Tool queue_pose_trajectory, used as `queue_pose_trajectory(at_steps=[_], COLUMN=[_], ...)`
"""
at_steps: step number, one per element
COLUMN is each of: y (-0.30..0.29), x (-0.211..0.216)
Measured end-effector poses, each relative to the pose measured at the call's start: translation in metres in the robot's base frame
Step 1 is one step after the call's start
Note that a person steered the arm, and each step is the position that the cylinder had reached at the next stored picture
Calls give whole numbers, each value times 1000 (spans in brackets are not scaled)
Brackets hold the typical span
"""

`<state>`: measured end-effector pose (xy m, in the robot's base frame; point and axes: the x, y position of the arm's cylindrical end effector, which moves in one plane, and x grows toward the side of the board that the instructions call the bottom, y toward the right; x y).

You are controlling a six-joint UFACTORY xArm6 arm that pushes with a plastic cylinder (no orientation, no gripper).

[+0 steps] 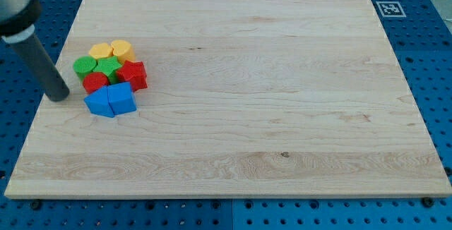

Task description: Separate the blue triangle from blue cube

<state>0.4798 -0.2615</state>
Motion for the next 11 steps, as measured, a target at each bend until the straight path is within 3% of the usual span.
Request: queue_pose_trajectory(at_steps=[1,5,6,7,8,9,11], y=[55,306,325,341,357,317,190], x=[17,-5,-4,14,73,99,83])
